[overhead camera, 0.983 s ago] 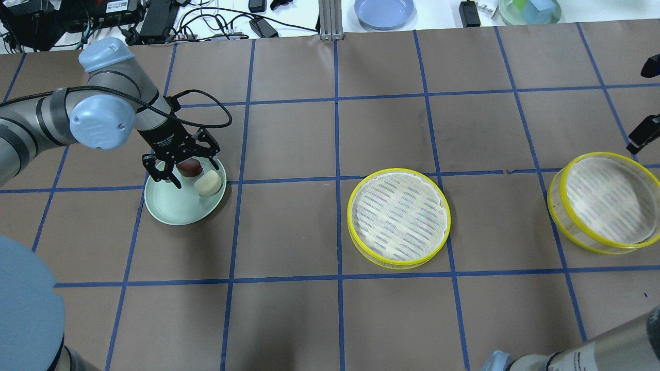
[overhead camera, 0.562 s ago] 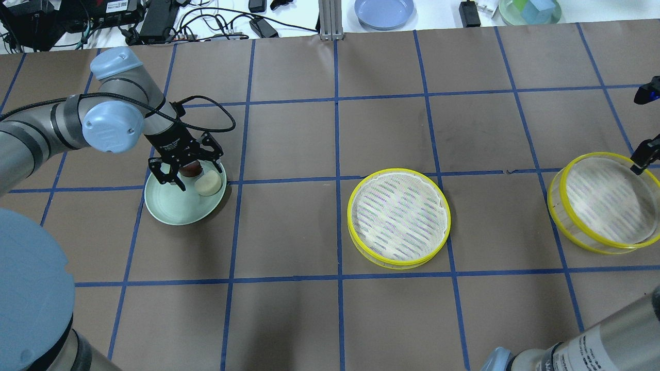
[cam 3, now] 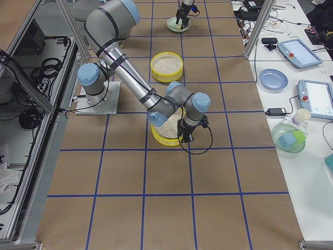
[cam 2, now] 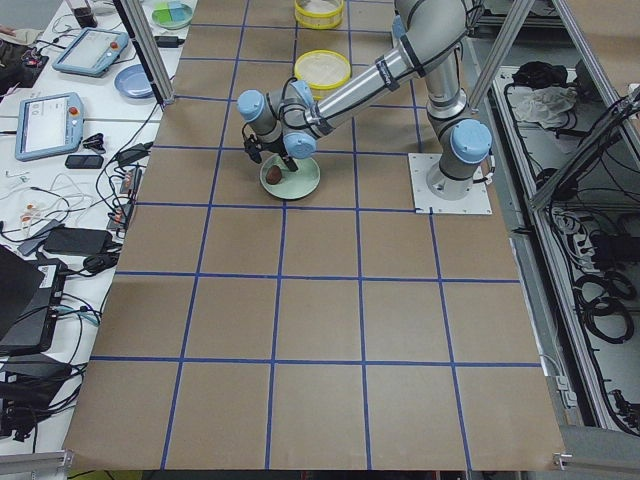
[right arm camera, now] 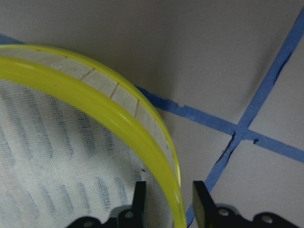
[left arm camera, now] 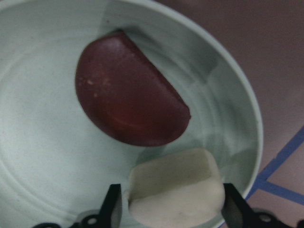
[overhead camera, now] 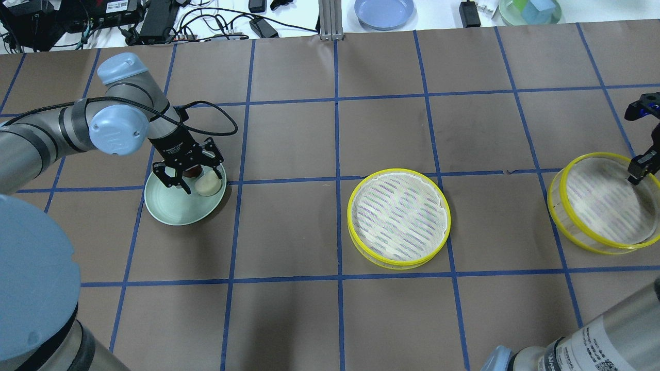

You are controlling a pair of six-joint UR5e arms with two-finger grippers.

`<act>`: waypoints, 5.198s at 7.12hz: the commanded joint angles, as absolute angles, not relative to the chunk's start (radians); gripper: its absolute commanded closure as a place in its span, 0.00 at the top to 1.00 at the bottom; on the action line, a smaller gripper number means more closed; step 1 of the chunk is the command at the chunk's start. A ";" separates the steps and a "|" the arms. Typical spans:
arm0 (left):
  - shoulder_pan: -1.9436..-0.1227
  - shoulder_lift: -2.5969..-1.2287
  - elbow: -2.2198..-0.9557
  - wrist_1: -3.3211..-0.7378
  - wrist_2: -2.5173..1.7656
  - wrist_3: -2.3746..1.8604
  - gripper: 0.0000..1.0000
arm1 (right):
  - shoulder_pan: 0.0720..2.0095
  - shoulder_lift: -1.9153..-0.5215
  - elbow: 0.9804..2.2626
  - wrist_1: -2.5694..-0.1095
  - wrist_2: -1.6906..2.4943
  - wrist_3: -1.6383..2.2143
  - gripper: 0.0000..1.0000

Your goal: Stack buns with steamer

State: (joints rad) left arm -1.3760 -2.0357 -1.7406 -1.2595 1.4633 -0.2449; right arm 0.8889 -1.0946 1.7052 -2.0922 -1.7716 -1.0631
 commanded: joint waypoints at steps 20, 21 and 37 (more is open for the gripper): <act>-1.930 -1.957 -1.750 -1.120 1.129 -0.638 0.18 | 1.298 -1.407 1.856 -1.812 -1.675 -0.483 0.01; -1.933 -1.965 -1.749 -1.118 1.129 -0.638 0.52 | 1.301 -1.405 1.856 -1.815 -1.686 -0.485 0.01; -1.485 -1.806 -1.569 -1.328 1.612 -0.076 1.00 | 1.637 -1.362 1.845 -1.862 -1.609 -0.063 0.03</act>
